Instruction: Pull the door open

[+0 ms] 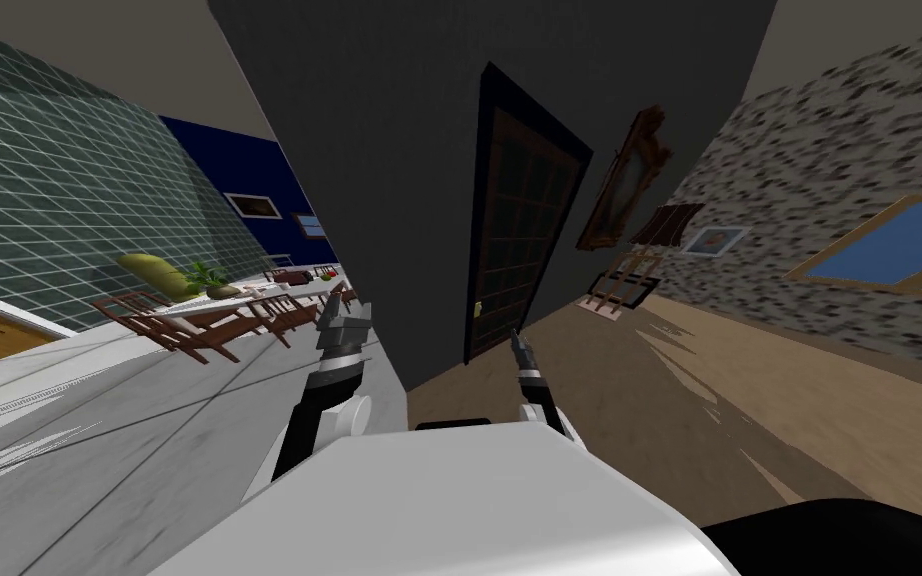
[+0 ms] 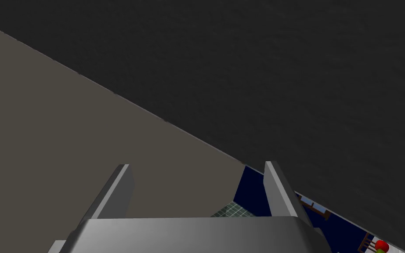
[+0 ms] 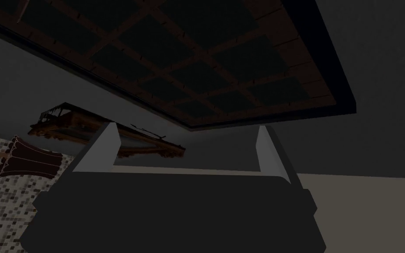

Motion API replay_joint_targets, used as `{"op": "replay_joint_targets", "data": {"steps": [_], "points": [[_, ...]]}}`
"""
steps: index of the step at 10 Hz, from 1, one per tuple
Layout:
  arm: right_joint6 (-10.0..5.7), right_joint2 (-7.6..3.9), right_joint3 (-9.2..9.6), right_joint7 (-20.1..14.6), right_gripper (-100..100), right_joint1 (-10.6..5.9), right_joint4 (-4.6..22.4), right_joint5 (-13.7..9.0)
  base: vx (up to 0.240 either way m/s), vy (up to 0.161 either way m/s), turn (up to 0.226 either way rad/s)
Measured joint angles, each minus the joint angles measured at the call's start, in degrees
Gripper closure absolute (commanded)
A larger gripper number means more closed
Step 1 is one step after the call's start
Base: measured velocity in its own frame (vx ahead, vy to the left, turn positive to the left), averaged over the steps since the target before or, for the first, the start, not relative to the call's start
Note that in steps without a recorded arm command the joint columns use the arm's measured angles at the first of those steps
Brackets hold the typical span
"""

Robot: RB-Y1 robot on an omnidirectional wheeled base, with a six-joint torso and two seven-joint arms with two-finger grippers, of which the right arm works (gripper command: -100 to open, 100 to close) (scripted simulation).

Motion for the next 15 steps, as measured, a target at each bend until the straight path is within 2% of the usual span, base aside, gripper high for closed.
{"op": "replay_joint_targets", "data": {"steps": [5, 7, 11, 13, 15], "points": [[-2.51, -1.12, 1.00, 7.9, -100, -1.85, 8.1, -0.4, 0.071, -0.076, 0.192], [-3.33, -1.39, 1.33, 11.0, -100, -3.36, 12.0, -0.6, 0.063, -0.074, 0.188], [-4.88, -2.15, 2.13, 17.0, -100, -4.41, 17.5, -0.9, 0.061, -0.082, 0.182], [-5.11, -2.26, 2.53, 20.1, -100, -4.97, 19.7, -1.0, 0.076, -0.081, 0.161], [-6.12, -2.83, 2.80, 22.6, -100, -5.90, 22.9, -1.3, 0.052, -0.078, 0.143]]}}
